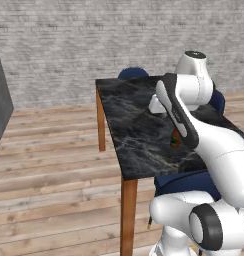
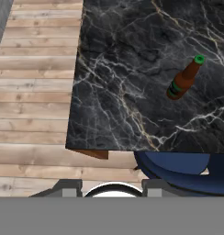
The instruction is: Pick the beer from the counter and place it in the open cabinet.
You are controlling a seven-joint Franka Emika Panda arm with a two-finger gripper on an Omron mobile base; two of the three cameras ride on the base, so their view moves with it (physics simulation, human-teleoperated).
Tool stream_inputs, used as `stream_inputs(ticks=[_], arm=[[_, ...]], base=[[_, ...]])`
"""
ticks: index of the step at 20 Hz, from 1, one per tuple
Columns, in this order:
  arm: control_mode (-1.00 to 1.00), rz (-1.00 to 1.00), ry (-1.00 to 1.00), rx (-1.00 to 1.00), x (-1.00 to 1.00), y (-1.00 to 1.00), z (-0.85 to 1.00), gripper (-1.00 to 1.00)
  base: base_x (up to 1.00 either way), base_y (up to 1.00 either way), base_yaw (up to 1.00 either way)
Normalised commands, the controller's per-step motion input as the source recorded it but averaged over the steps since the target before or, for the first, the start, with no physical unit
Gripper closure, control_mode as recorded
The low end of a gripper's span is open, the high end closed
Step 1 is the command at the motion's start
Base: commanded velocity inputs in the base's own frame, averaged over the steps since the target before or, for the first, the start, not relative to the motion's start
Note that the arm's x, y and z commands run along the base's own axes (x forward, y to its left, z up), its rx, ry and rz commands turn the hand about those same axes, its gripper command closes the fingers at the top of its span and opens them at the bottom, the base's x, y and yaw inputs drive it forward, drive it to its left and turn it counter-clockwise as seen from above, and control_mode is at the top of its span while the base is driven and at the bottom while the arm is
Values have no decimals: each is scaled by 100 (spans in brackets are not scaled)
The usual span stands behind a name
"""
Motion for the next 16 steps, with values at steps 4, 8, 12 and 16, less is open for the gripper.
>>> stream_inputs(ticks=[4,8,12,16], arm=[[-100,0,0,-1,7,-9,0,-100],[-100,-1,0,-2,14,-16,0,-100],[-100,-2,0,-3,18,-19,0,-100],[-100,-2,0,-3,25,-23,0,-100]], base=[[0,0,0],[0,0,0],[0,0,0],[0,0,0]])
